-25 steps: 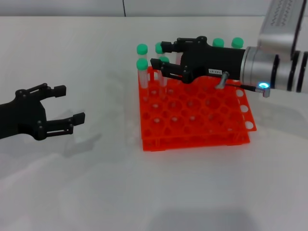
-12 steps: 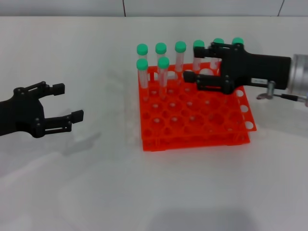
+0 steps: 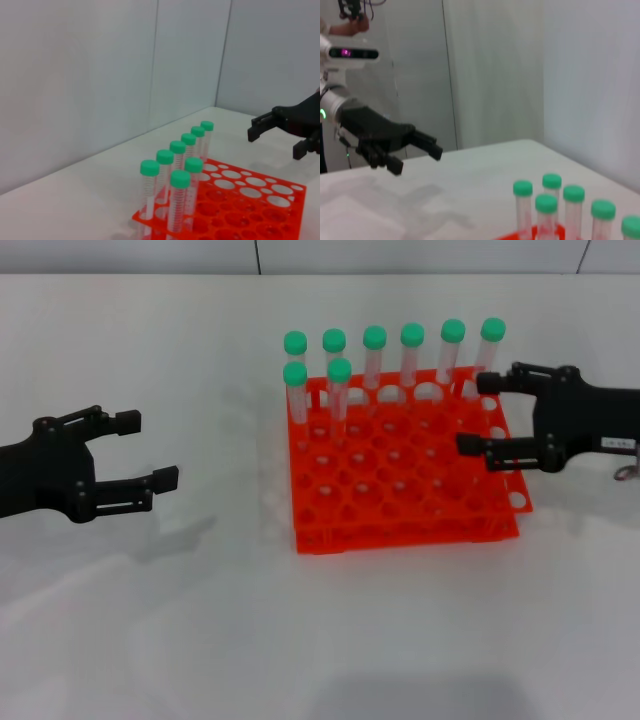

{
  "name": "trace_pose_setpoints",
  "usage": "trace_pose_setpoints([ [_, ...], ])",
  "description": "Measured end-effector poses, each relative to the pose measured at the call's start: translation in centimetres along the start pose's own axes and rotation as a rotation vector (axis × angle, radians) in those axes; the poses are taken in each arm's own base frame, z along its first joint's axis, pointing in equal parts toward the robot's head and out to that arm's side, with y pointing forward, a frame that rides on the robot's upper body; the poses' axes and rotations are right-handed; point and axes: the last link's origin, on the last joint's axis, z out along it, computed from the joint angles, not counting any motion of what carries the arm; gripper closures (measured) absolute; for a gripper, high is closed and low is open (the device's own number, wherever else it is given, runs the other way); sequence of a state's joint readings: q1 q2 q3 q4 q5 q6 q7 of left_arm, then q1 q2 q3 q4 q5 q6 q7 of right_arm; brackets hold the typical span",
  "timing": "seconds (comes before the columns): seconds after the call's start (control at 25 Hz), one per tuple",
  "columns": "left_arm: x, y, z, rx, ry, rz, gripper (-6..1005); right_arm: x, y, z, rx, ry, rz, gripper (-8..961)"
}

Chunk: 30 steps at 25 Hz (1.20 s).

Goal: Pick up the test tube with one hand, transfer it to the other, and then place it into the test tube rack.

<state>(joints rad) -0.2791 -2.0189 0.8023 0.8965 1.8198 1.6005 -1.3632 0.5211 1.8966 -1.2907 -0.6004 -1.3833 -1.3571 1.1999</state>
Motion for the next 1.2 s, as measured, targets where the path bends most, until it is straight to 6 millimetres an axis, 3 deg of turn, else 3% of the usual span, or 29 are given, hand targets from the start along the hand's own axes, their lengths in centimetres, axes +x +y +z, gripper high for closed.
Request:
trace_pose_setpoints([
  [0.44, 0.5, -0.3, 0.4, -0.088, -0.001, -0.022, 112, 1.8, 0.4, -1.9, -0.037, 0.093, 0.017, 103],
  [1.2, 0.9, -0.2, 1.5, -0.166, -0.056, -0.029, 112, 2.5, 0.8, -1.6, -0.058, 0.126, 0.022, 106],
])
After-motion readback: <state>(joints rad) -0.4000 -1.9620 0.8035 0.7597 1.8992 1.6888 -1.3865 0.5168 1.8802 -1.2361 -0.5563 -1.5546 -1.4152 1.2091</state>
